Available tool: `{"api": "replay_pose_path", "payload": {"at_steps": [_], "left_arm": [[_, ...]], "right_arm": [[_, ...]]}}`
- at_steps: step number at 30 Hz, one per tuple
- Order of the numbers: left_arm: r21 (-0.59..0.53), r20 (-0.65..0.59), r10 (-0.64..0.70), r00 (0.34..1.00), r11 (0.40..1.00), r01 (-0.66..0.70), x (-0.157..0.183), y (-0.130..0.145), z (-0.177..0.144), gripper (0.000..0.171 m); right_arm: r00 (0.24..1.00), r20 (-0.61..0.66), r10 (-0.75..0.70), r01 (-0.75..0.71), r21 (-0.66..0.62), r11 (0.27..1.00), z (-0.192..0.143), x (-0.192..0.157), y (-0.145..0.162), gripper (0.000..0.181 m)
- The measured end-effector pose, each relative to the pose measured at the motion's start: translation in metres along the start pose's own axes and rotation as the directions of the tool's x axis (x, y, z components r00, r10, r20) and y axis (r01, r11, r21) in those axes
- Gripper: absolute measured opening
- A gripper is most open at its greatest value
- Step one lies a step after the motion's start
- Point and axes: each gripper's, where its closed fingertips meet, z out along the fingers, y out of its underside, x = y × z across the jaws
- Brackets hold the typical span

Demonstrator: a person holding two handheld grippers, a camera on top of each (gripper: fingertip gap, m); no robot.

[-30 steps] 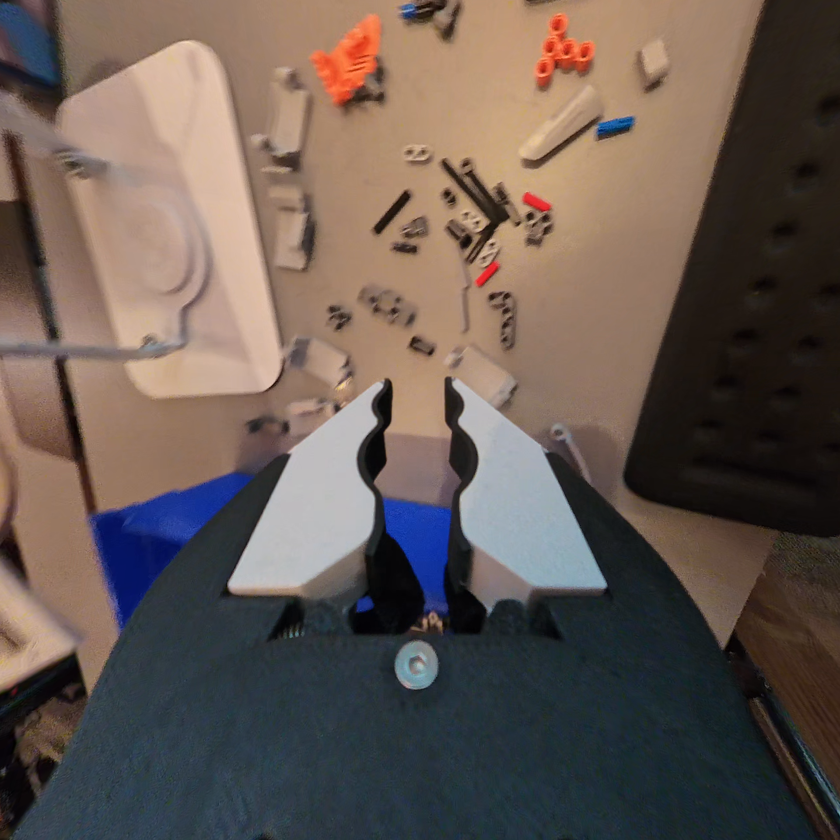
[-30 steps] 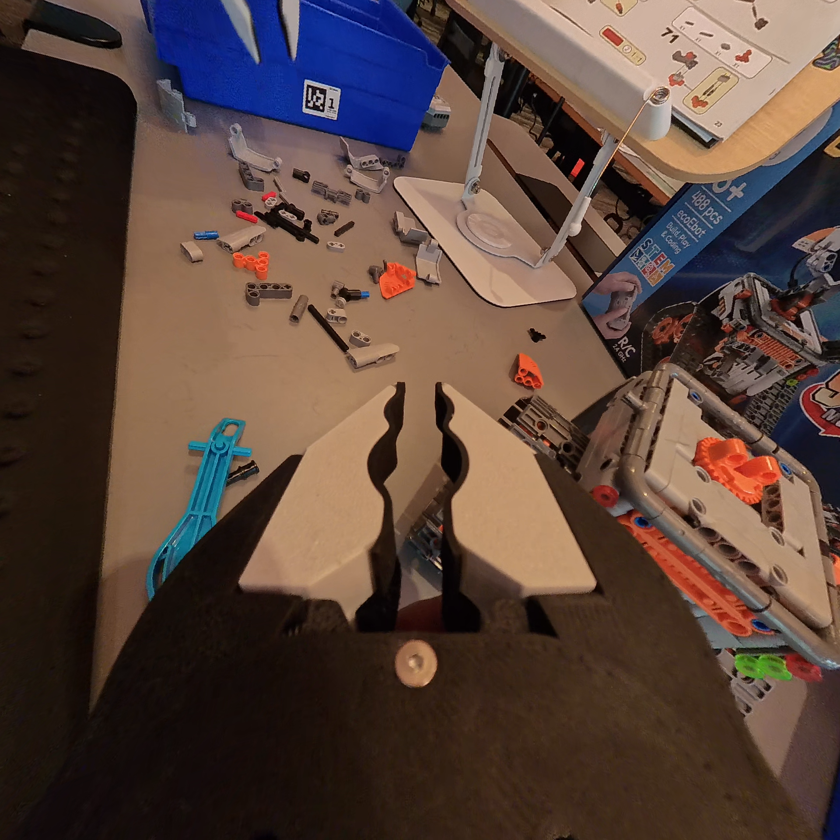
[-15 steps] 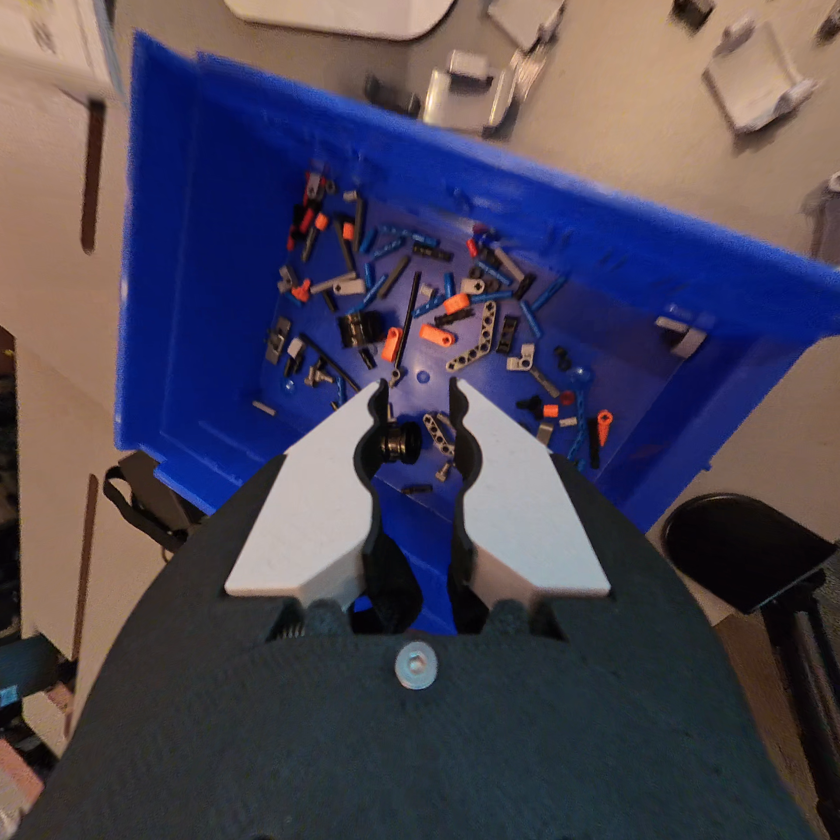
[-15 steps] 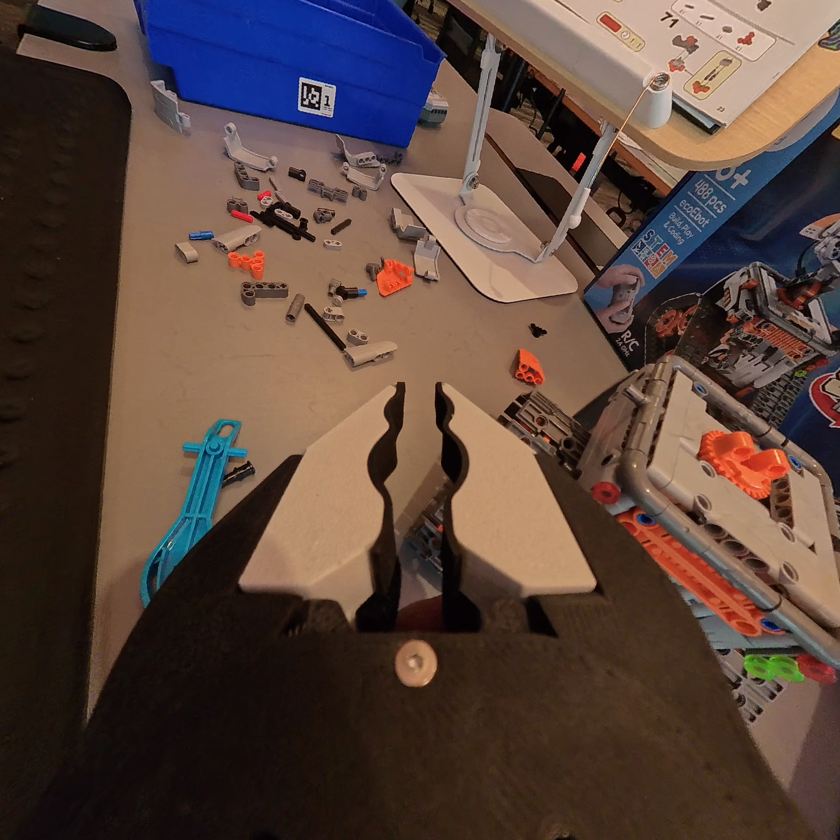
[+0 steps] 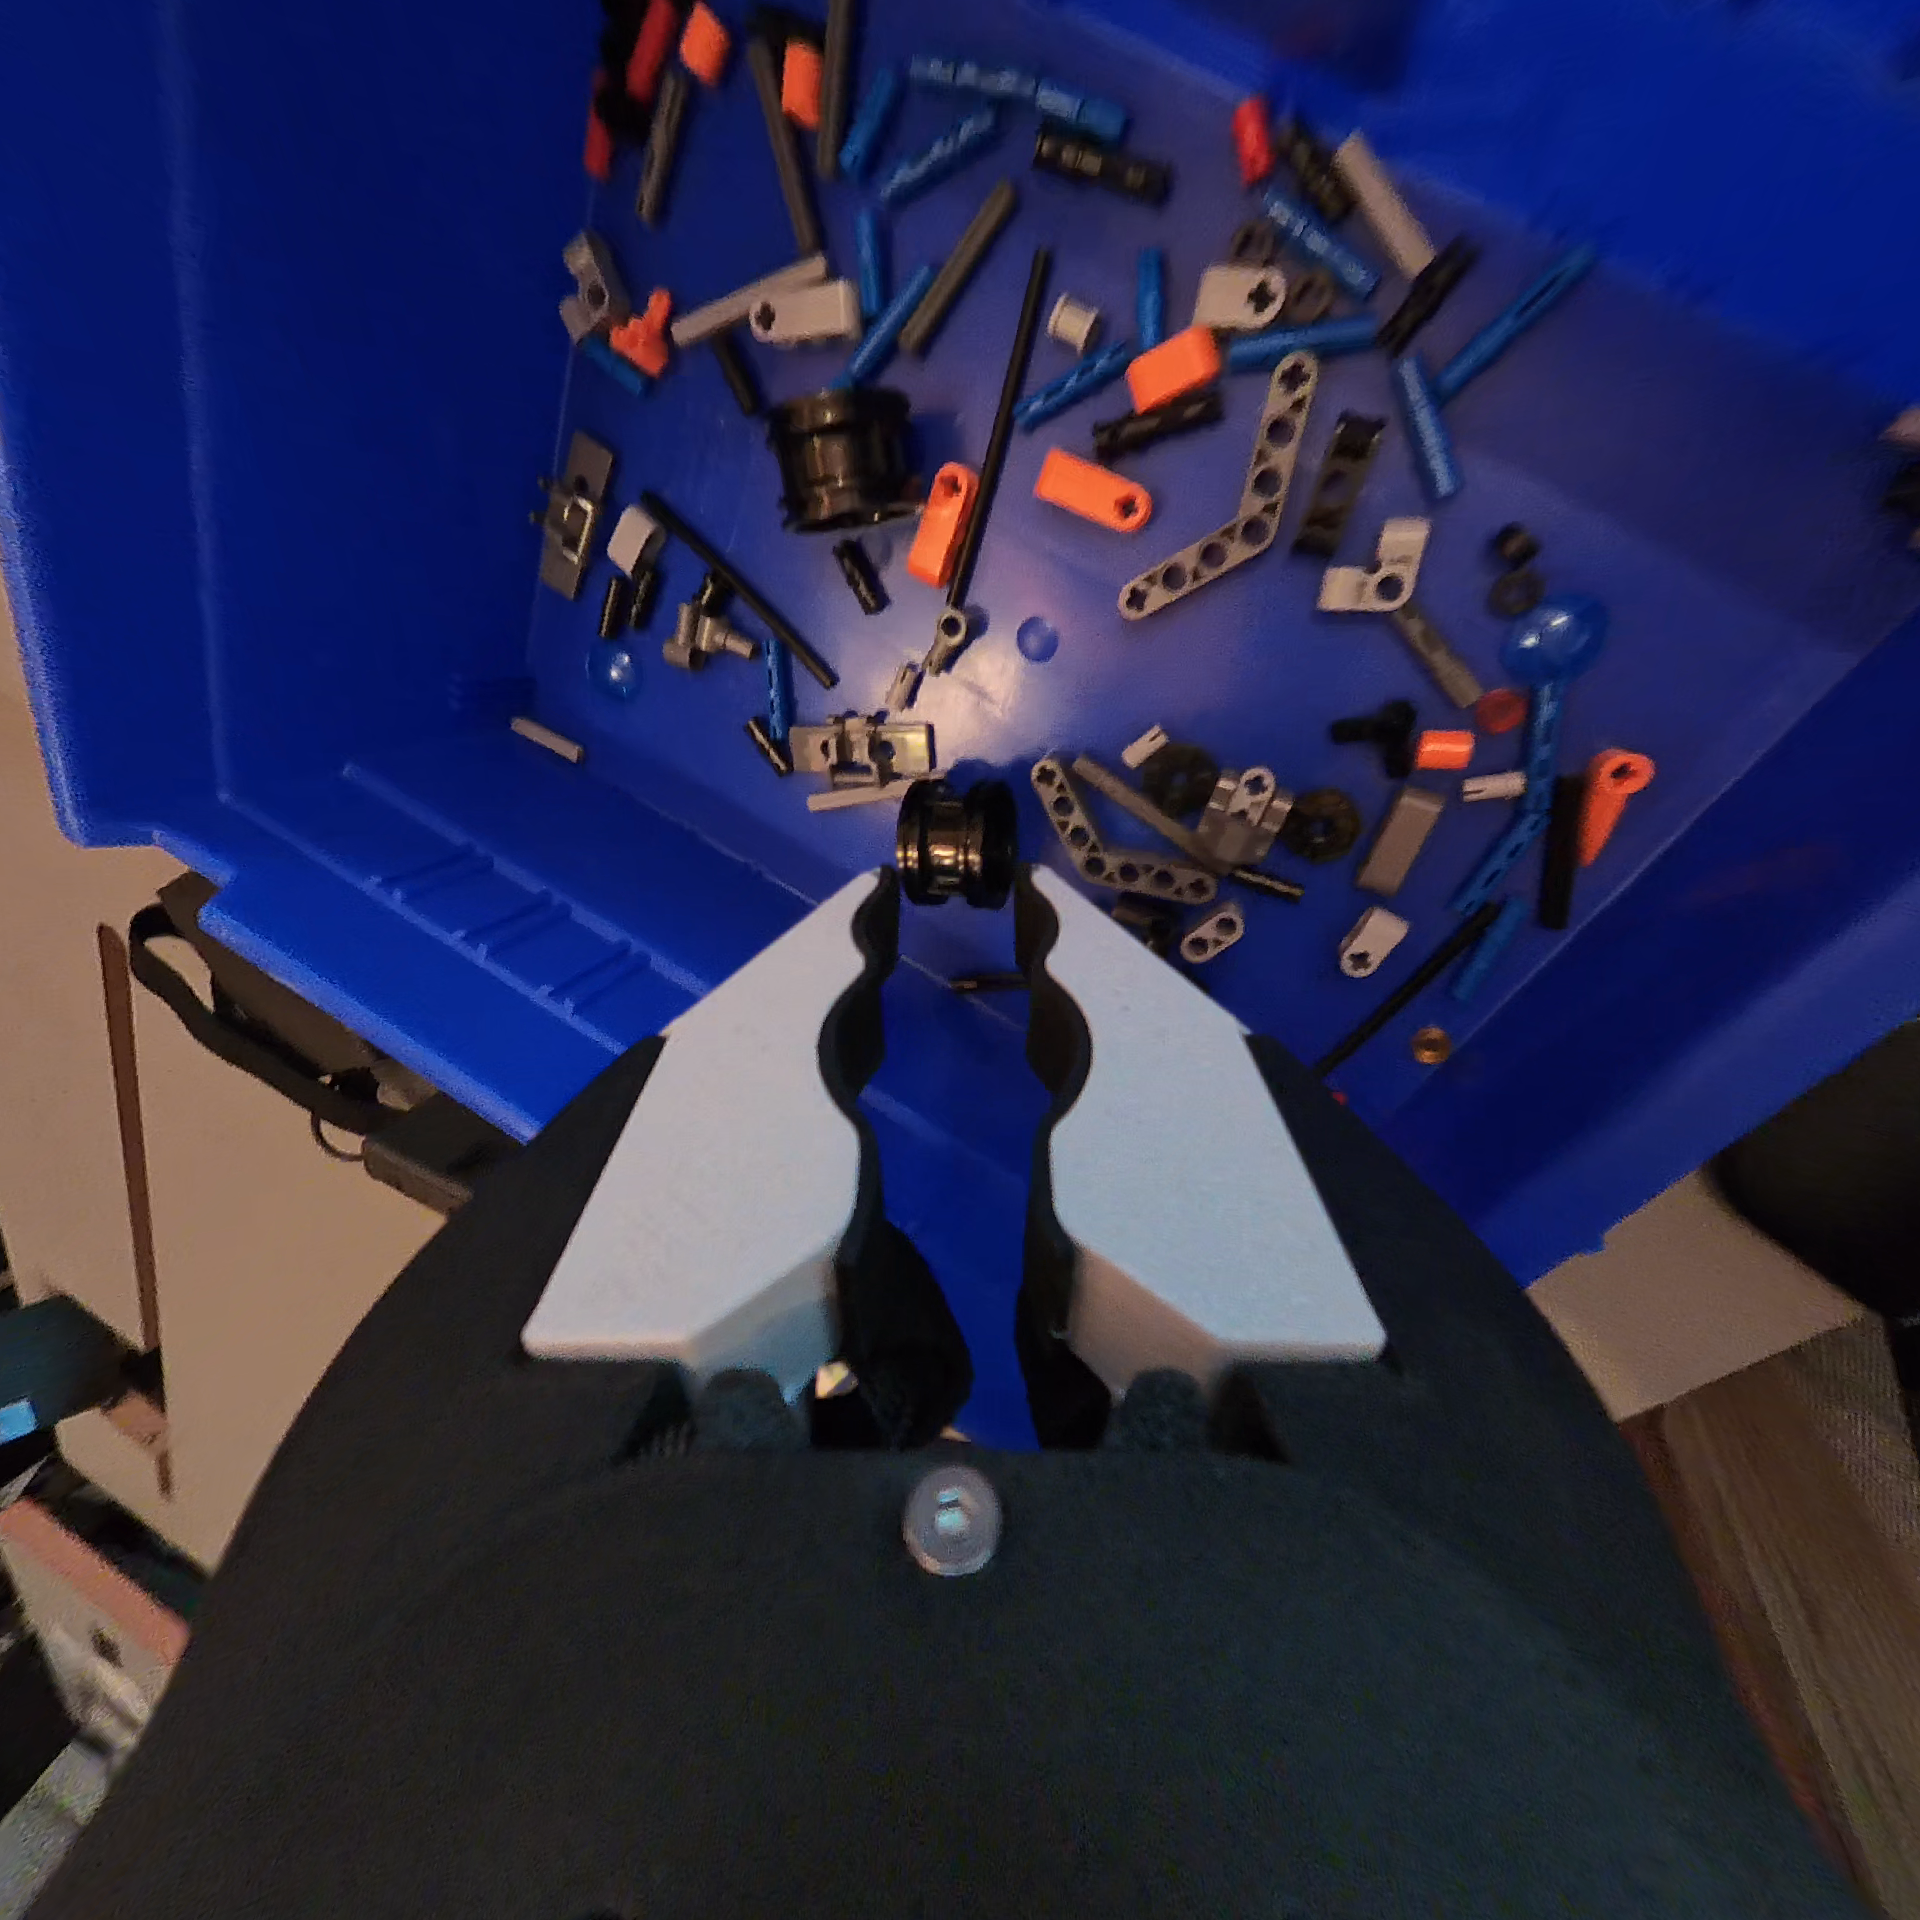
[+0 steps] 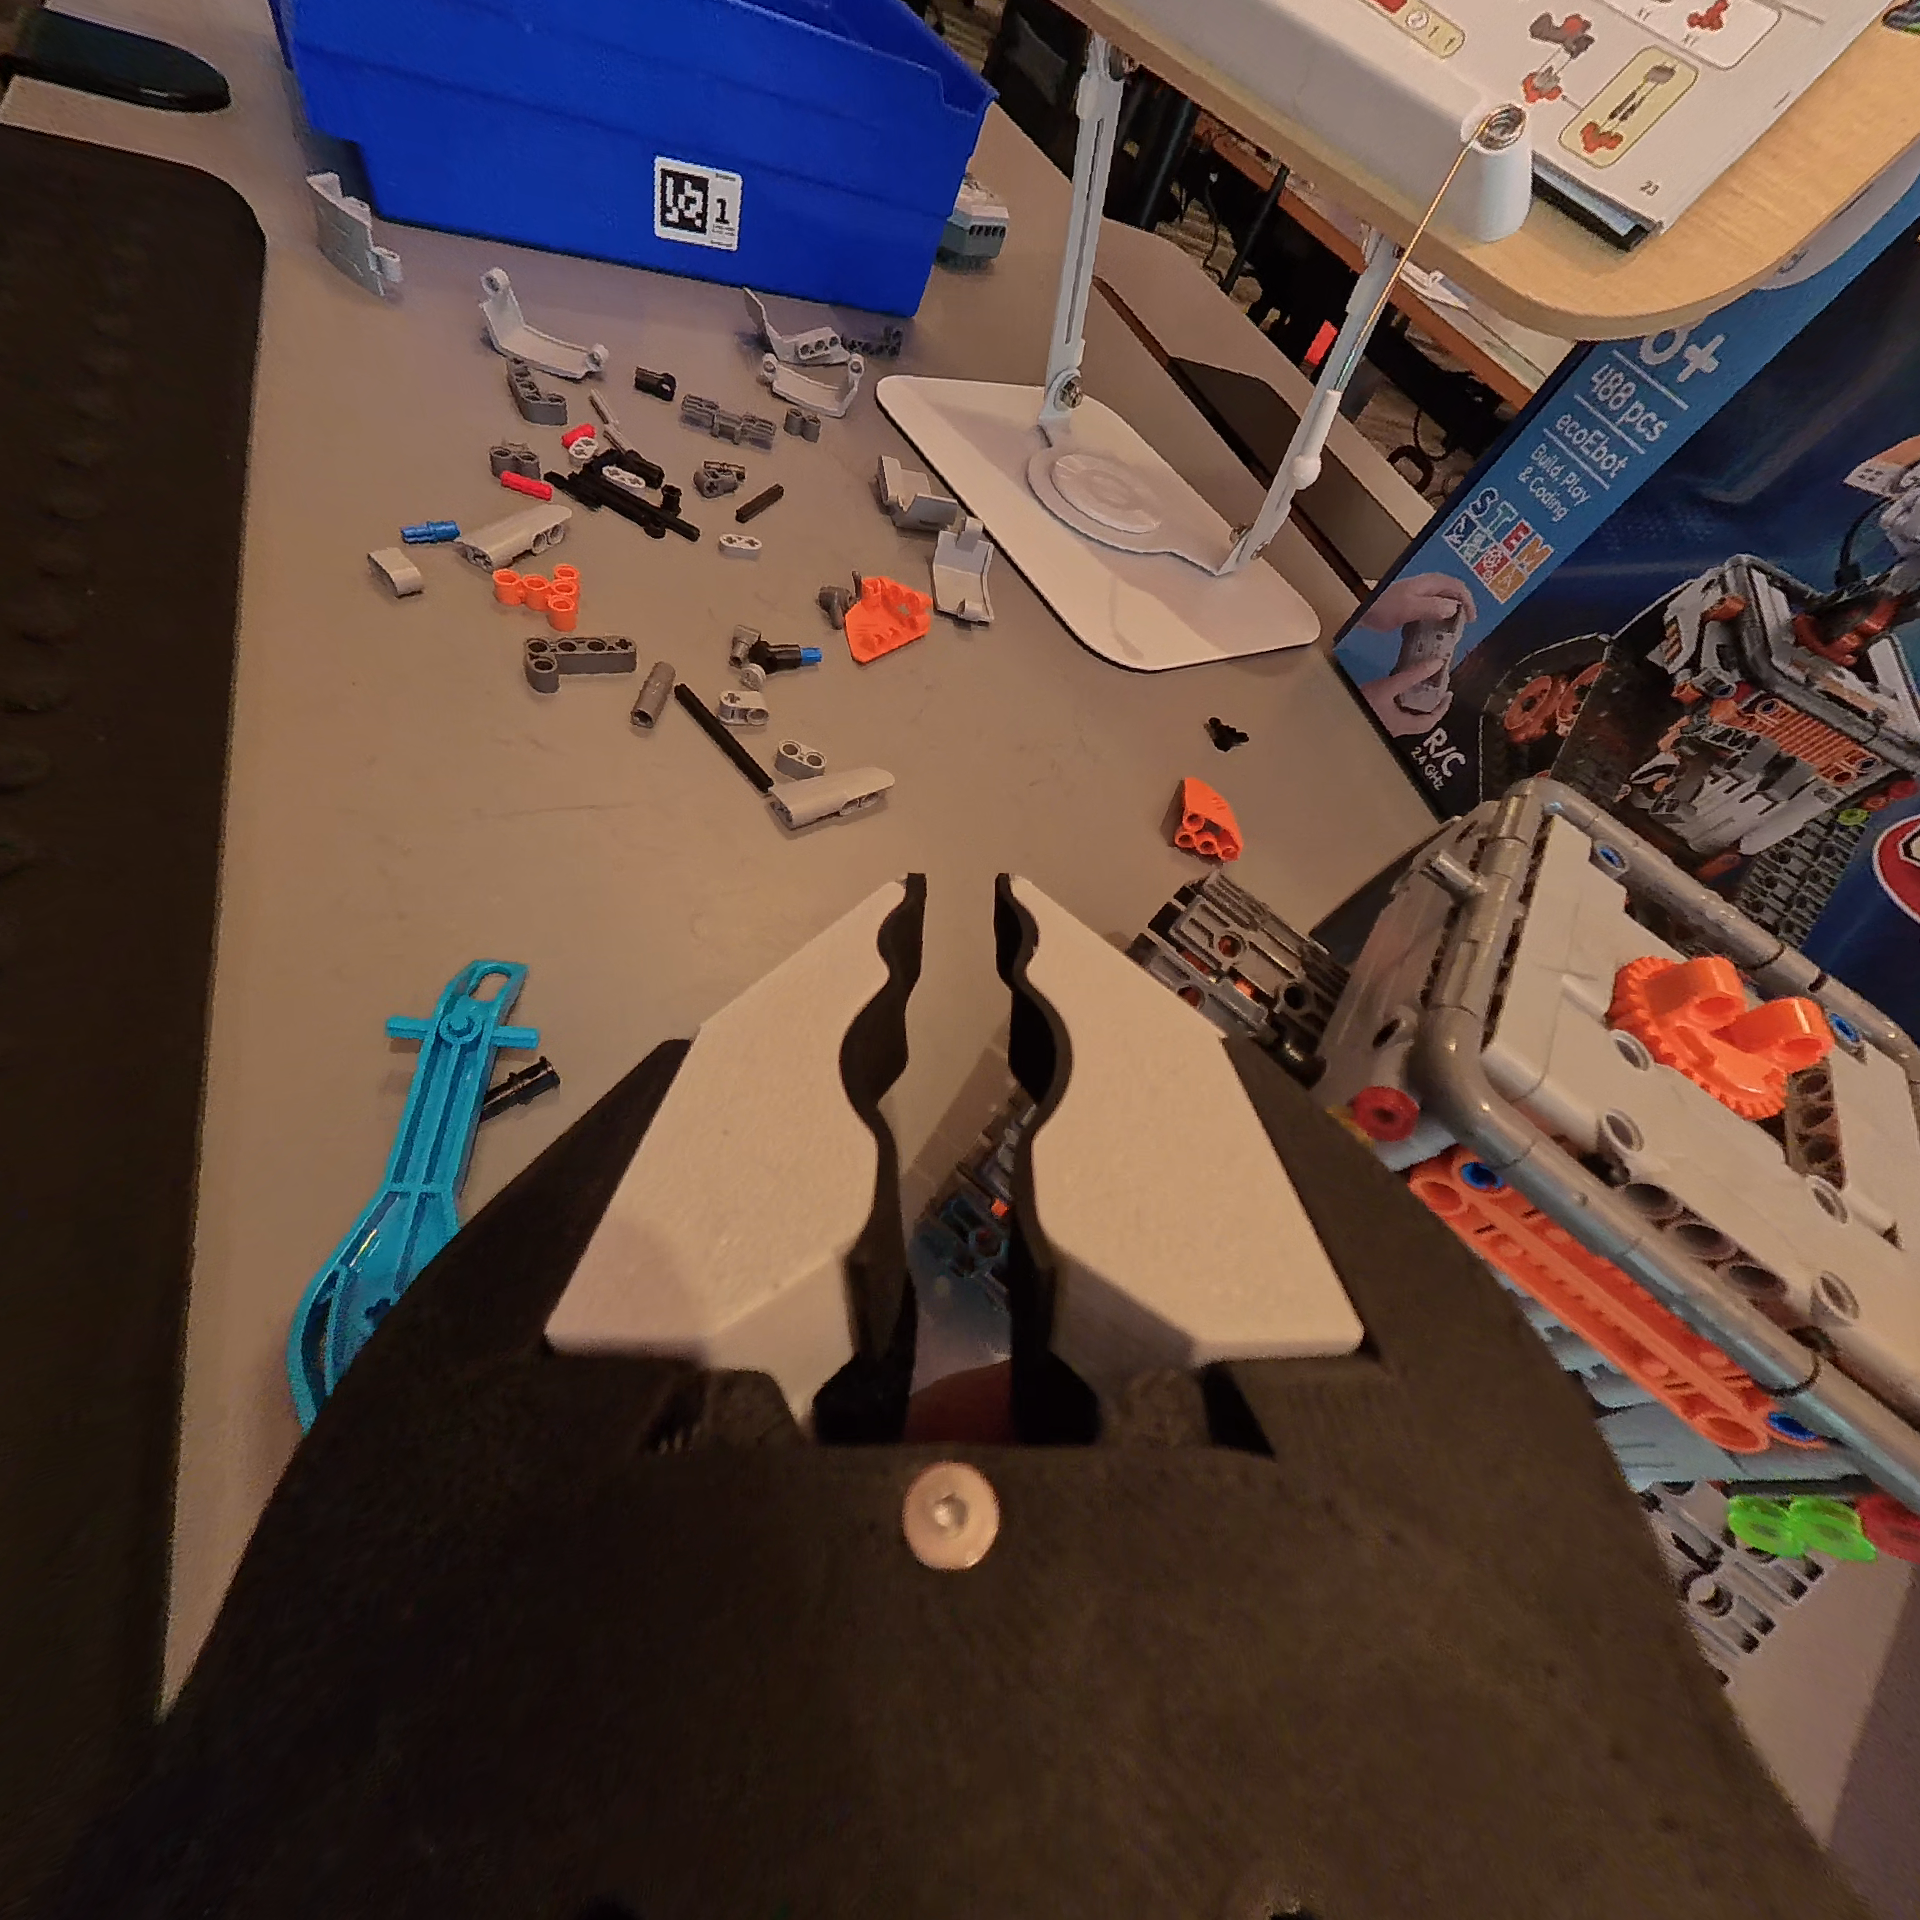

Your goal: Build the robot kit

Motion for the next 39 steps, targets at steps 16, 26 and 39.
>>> {"api": "replay_pose_path", "payload": {"at_steps": [16,26,39], "left_arm": [[0.167,-0.16,0.187,0.969,0.973,-0.161,0.032,-0.074,0.027,0.02],[0.139,-0.296,-0.003,0.955,0.989,0.046,0.041,-0.078,0.05,0.016],[0.169,-0.242,-0.059,0.968,0.98,0.102,0.036,-0.079,0.051,0.014]], "right_arm": [[0.999,-0.029,0.042,-0.043,-0.037,0.998,0.005,0.01,0.012,0.011],[0.999,-0.036,0.037,-0.04,-0.082,0.996,0.011,0.01,0.019,0.011],[0.999,-0.029,0.03,-0.032,-0.076,0.997,0.009,0.009,0.018,0.011]]}}
